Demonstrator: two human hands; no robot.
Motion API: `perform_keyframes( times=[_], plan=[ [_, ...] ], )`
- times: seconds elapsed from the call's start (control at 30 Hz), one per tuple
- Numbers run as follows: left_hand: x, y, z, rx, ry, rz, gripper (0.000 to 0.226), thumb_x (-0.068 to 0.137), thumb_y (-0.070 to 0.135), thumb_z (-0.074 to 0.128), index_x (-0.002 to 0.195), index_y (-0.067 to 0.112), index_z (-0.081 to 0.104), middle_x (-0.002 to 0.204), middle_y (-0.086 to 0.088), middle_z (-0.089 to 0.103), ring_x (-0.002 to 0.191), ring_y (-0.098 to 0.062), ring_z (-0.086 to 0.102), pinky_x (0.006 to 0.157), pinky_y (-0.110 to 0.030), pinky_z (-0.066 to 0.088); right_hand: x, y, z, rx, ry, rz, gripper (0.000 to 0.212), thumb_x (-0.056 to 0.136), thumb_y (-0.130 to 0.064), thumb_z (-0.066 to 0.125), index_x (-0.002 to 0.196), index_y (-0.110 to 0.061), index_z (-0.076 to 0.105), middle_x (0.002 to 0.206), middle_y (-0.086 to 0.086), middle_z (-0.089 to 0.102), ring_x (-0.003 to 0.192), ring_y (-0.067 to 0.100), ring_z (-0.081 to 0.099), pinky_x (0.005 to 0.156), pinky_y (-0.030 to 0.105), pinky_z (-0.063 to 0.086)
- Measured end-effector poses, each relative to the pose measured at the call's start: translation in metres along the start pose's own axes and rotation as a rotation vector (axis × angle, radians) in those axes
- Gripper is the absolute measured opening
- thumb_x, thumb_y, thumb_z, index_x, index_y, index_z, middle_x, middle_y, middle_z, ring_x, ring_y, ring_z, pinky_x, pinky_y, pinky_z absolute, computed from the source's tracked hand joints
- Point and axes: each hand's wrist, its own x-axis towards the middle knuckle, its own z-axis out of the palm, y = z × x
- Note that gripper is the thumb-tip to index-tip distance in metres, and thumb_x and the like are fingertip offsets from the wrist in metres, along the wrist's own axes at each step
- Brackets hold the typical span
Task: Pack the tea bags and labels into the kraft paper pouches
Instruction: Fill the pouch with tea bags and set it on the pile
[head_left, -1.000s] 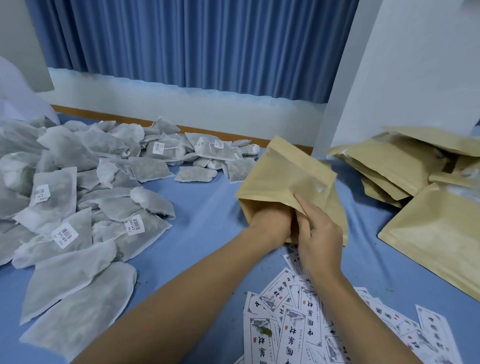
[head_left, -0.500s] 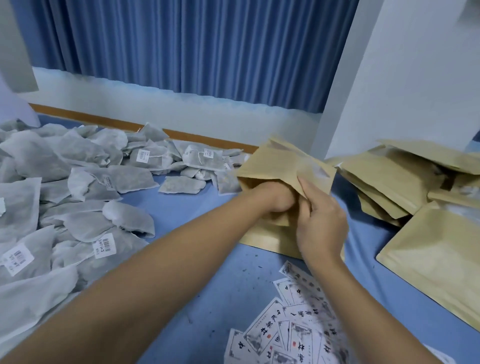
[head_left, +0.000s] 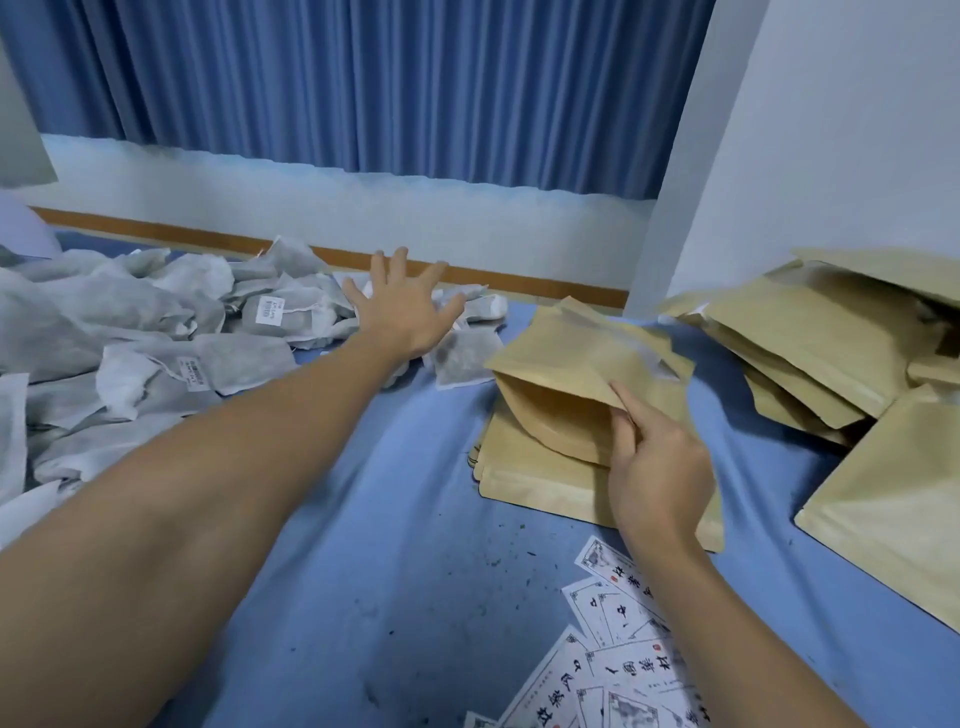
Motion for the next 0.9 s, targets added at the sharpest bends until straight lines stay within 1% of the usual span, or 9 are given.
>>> perform_keyframes(
  times=[0.07, 0.13, 0.23, 0.33, 0.47, 0.57, 0.67, 0.77, 0.9],
  plan=[
    [0.015, -0.003, 0.004, 0.067, -0.145, -0.040, 0.073, 0.083, 0.081, 0.020, 0.150, 0.051, 0.022, 0.167, -0.004, -0.001, 0.152, -0.037, -0.012, 0.109, -0.077, -0.005, -0.001, 0.000, -0.001, 0.021, 0.016, 0.005, 0.035, 0.098, -0.022, 0.058, 0.126, -0.040, 0.068, 0.078, 0.003, 0.066, 0.073, 0.023, 0.051, 0.061, 0.032, 0.042],
    [0.023, -0.003, 0.006, 0.126, -0.259, -0.102, 0.084, 0.073, 0.092, 0.011, 0.149, 0.057, 0.013, 0.167, -0.002, -0.009, 0.150, -0.042, -0.016, 0.105, -0.079, -0.011, 0.000, 0.003, -0.002, 0.027, 0.037, 0.019, 0.034, 0.098, -0.021, 0.058, 0.125, -0.039, 0.069, 0.079, 0.004, 0.067, 0.072, 0.025, 0.053, 0.060, 0.034, 0.044],
    [0.030, -0.006, 0.006, 0.122, -0.359, -0.219, 0.100, 0.061, 0.102, 0.012, 0.151, 0.058, 0.006, 0.167, -0.003, -0.013, 0.149, -0.046, -0.015, 0.105, -0.079, -0.011, 0.002, 0.007, 0.000, 0.039, 0.044, 0.016, 0.034, 0.097, -0.019, 0.060, 0.124, -0.037, 0.070, 0.079, 0.004, 0.069, 0.071, 0.027, 0.056, 0.060, 0.035, 0.048],
    [0.042, -0.011, 0.016, 0.088, -0.493, -0.236, 0.113, 0.053, 0.105, 0.023, 0.153, 0.053, 0.010, 0.167, -0.007, -0.003, 0.150, -0.045, -0.012, 0.111, -0.074, -0.005, 0.002, 0.007, 0.005, 0.006, 0.044, 0.003, 0.036, 0.095, -0.017, 0.062, 0.123, -0.037, 0.070, 0.080, 0.004, 0.070, 0.071, 0.029, 0.056, 0.060, 0.034, 0.045],
    [0.041, -0.016, 0.032, 0.173, -0.548, -0.167, 0.098, 0.057, 0.085, 0.042, 0.148, 0.059, 0.019, 0.165, 0.002, 0.010, 0.149, -0.046, 0.000, 0.109, -0.073, 0.016, 0.005, 0.002, 0.009, -0.033, -0.009, 0.007, 0.037, 0.095, -0.016, 0.061, 0.122, -0.038, 0.070, 0.093, -0.002, 0.074, 0.080, 0.028, 0.060, 0.066, 0.036, 0.050],
    [0.042, -0.022, 0.030, 0.214, -0.535, -0.085, 0.095, 0.052, 0.076, 0.046, 0.145, 0.059, 0.028, 0.162, 0.005, 0.024, 0.144, -0.042, 0.023, 0.109, -0.057, 0.029, 0.002, -0.001, 0.008, -0.038, -0.023, 0.006, 0.037, 0.094, -0.016, 0.062, 0.122, -0.039, 0.070, 0.098, -0.004, 0.075, 0.084, 0.028, 0.062, 0.069, 0.037, 0.051],
    [0.040, -0.025, 0.023, 0.134, -0.550, -0.083, 0.094, 0.049, 0.064, 0.054, 0.141, 0.059, 0.036, 0.151, 0.008, 0.041, 0.135, -0.036, 0.036, 0.100, -0.046, 0.042, 0.000, -0.002, 0.006, -0.041, -0.026, -0.001, 0.038, 0.094, -0.015, 0.062, 0.122, -0.039, 0.070, 0.102, -0.006, 0.075, 0.087, 0.026, 0.064, 0.071, 0.035, 0.052],
    [0.032, -0.020, 0.018, 0.113, -0.561, -0.059, 0.091, 0.051, 0.062, 0.059, 0.140, 0.058, 0.040, 0.138, 0.005, 0.053, 0.133, -0.034, 0.038, 0.105, -0.048, 0.041, -0.001, -0.001, 0.005, -0.040, -0.024, 0.000, 0.039, 0.093, -0.014, 0.061, 0.122, -0.039, 0.070, 0.104, -0.006, 0.075, 0.088, 0.027, 0.065, 0.072, 0.036, 0.053],
    [0.008, -0.018, 0.009, 0.078, -0.553, -0.013, 0.091, 0.052, 0.064, 0.060, 0.140, 0.053, 0.043, 0.139, 0.002, 0.055, 0.134, -0.033, 0.040, 0.108, -0.044, 0.039, -0.002, -0.001, 0.004, -0.057, -0.019, -0.018, 0.040, 0.092, -0.014, 0.062, 0.121, -0.039, 0.071, 0.104, -0.006, 0.075, 0.086, 0.027, 0.065, 0.070, 0.034, 0.051]
  ],
)
